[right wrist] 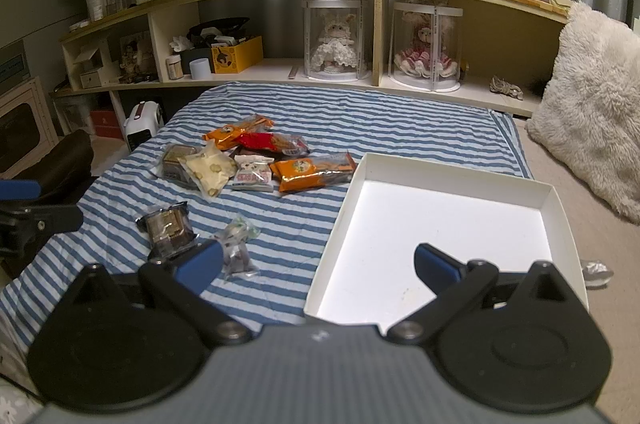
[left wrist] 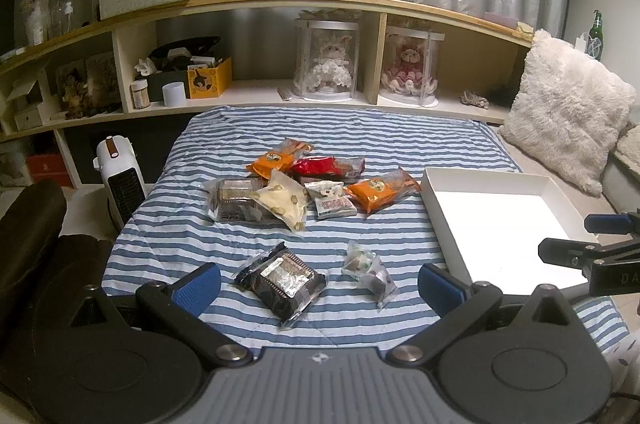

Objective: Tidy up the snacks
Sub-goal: 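Grasp the dark foil cake pack with left gripper while right gripper grasps clear candy pack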

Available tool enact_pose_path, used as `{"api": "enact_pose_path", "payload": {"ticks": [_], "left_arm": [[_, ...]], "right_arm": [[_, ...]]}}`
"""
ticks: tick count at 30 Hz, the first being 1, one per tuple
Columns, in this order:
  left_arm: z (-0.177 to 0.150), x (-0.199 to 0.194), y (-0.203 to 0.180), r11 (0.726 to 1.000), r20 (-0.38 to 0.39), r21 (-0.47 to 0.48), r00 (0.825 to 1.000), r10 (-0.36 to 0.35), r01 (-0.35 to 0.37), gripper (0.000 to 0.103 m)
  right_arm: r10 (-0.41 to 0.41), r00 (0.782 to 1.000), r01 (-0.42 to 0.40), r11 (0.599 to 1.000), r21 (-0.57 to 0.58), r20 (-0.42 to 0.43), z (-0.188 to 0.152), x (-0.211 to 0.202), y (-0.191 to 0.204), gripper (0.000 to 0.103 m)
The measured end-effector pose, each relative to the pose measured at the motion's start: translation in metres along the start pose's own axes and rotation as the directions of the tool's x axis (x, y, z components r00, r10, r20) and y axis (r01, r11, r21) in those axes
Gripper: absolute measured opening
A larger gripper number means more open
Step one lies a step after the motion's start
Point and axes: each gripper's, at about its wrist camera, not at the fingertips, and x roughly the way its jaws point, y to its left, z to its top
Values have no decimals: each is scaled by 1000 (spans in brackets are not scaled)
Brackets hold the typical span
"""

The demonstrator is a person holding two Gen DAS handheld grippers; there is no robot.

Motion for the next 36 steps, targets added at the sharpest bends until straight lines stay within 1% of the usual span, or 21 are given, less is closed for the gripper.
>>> {"api": "enact_pose_path", "payload": {"ticks": [5,7,10,13,17,22,25,27,30,31,32,34,36], "left_arm": [[-3,15,2,999,-40,-4,999,34,-34,103],[-3,18,8,999,-56,-14,997,46,-47,103],[-3,27,13,997,-82,-40,995,56,-59,103],[-5,35,20,994,-116,-81,991,69,-79,103],[-5,47,30,985,-151,-129,984,96,-116,103],[-3,63,40,966,-198,-202,973,120,-160,103],[1,76,42,956,-219,-221,965,142,-191,103],[5,87,41,952,-232,-230,961,149,-203,103],[11,104,40,940,-252,-265,957,146,-213,103],[12,110,41,935,-258,-280,956,143,-216,103],[13,116,41,930,-265,-295,954,141,-220,103],[14,129,39,917,-283,-322,948,146,-238,103],[15,143,37,911,-303,-326,941,154,-254,103]], "right_arm": [[13,1000,-13,1000,-4,-2,-1,9,3,102],[36,999,-37,999,-14,-4,-2,16,7,102],[72,997,-72,996,-50,-1,0,27,16,102],[76,997,-76,993,-90,-6,1,42,27,102],[90,995,-94,987,-127,-34,5,64,36,102],[118,990,-128,979,-158,-74,12,95,46,102],[146,985,-159,972,-172,-90,15,115,50,102],[155,981,-175,969,-177,-118,14,129,52,102],[159,977,-185,964,-193,-144,11,148,56,96],[169,973,-199,961,-195,-158,10,154,57,91],[190,967,-222,955,-196,-169,9,160,58,86],[233,954,-268,944,-190,-189,8,167,60,77],[253,946,-291,938,-188,-201,6,174,62,75]]}}
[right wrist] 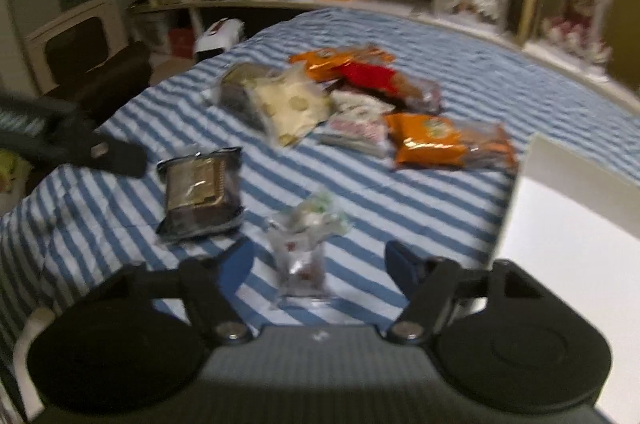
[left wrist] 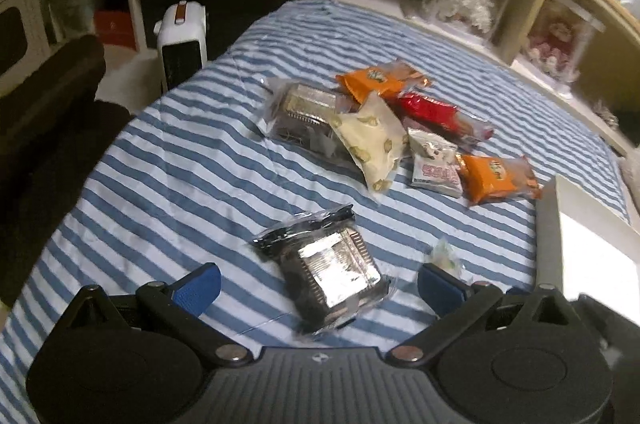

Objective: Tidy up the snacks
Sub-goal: 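Grasp the dark foil cake pack with left gripper while right gripper grasps clear candy pack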

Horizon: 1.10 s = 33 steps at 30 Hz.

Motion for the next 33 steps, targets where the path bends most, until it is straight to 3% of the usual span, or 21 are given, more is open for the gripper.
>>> {"api": "enact_pose_path", "payload": {"ticks": [8,13,19,22,29,33], "left_arm": [[10,54,-7,991,-78,-26,989,127,-130,103],[8,64,3,994,-113,-58,990,88,-95,103],[2,60,13,996,-166,-65,985,57,-69,103],[1,58,18,995,-182,-80,982,41,-56,103],[0,57,8,992,-155,-123,987,-38,19,103],[-1,60,-4,998,-114,-67,994,0,-8,100]], "right_arm": [[31,999,-31,1000,1,-20,-6,11,-2,63],[41,999,-41,999,-26,-9,-10,15,-1,58],[64,998,-64,997,-42,-15,-13,14,3,39],[80,997,-80,996,-27,-11,-13,10,1,37],[92,996,-92,995,24,-11,-13,1,-1,32],[97,995,-96,993,65,-5,-13,-3,-4,31]]}}
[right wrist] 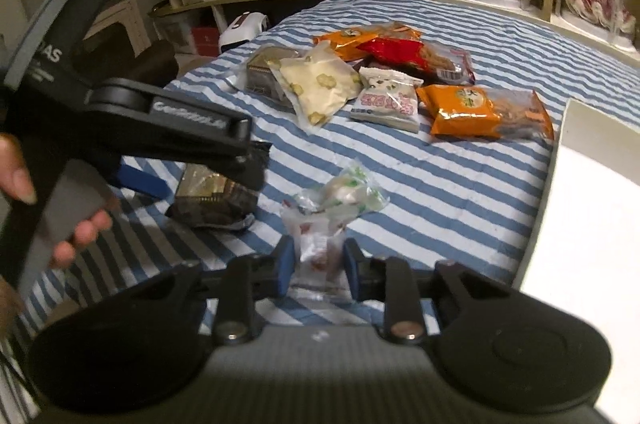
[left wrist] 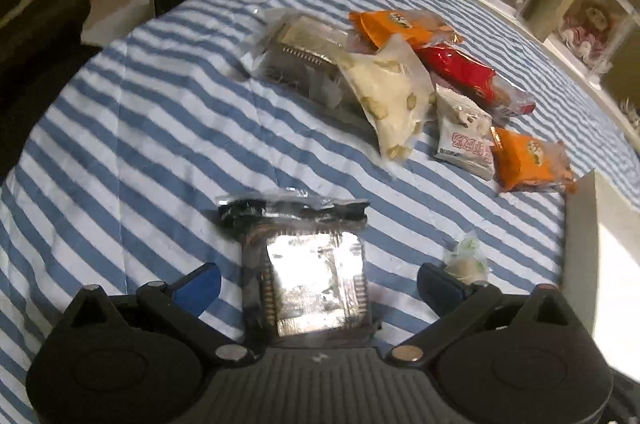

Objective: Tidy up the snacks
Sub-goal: 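Grasp the dark foil cake pack with left gripper while right gripper grasps clear candy pack, then carry both packs into the white tray and open both grippers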

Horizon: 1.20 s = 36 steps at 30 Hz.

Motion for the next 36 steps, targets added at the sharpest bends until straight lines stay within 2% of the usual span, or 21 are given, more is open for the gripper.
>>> {"api": "enact_pose_path", "payload": {"ticks": [3,5,8,16,20,25,31,36], "left_arm": [[1,2,2,999,8,23,999,38,-38,82],[3,2,5,999,4,23,999,43,-43,77],[5,-1,7,1000,1,28,1000,10,-10,64],[6,-32,3,998,73,59,996,-43,39,63],[5,-59,-4,992,128,86,986,-107,97,63],[1,-88,-23,977,174,166,972,-161,132,63],[-9,-110,-53,955,177,247,962,-210,163,63],[-20,-121,-86,937,169,289,953,-251,195,63]], "right_arm": [[-10,1000,9,1000,19,2,0,-1,-2,31],[-13,1000,13,999,38,4,-1,-2,-4,31],[-19,1000,18,998,65,11,0,-4,-8,31],[-24,997,14,990,143,72,4,-27,-18,31],[-28,993,7,983,182,112,6,-43,-25,31],[-53,990,22,975,220,133,10,-65,-32,31],[-125,984,97,974,206,128,11,-101,-37,31],[-171,978,136,959,250,122,3,-131,-55,31]]}}
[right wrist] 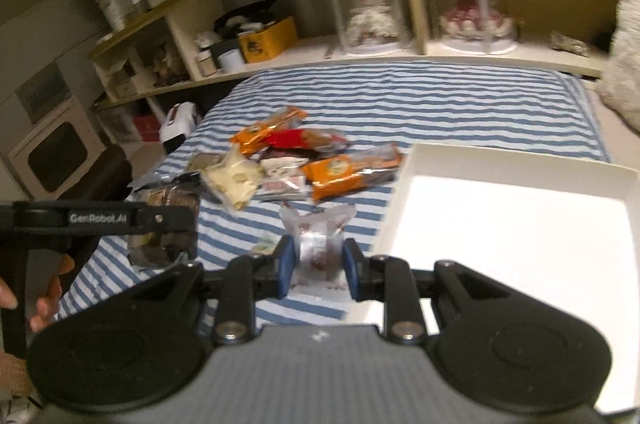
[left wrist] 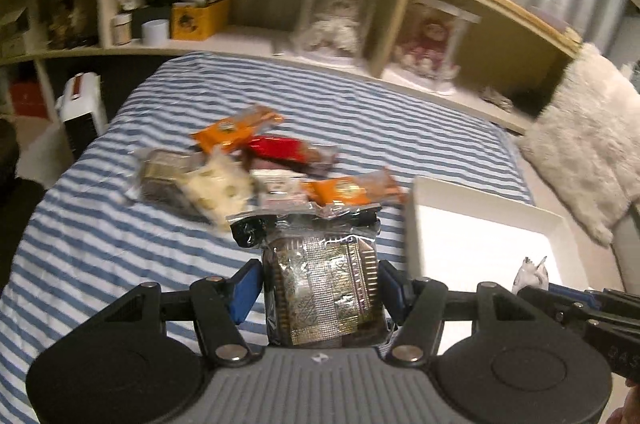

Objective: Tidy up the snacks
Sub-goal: 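Carry both packs into the white tray and open both grippers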

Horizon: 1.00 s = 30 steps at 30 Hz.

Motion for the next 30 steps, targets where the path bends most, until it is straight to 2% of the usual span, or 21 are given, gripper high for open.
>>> {"api": "enact_pose_path", "payload": {"ticks": [8,16,24,30], "left_arm": [[-4,3,-63,995,-19,56,997,-80,81,63],[-15,26,-117,985,-73,94,988,-136,143,63],[-33,61,-149,979,-147,119,978,-150,168,63],[-42,89,-155,981,-181,131,976,-120,145,63]], "right_arm": [[-105,994,104,993,56,12,-5,-41,-45,31],[-206,979,206,973,102,-12,-18,-67,-95,31],[-271,961,277,947,164,-59,-36,-78,-144,31],[-288,952,304,929,212,-105,-45,-67,-172,31]]}}
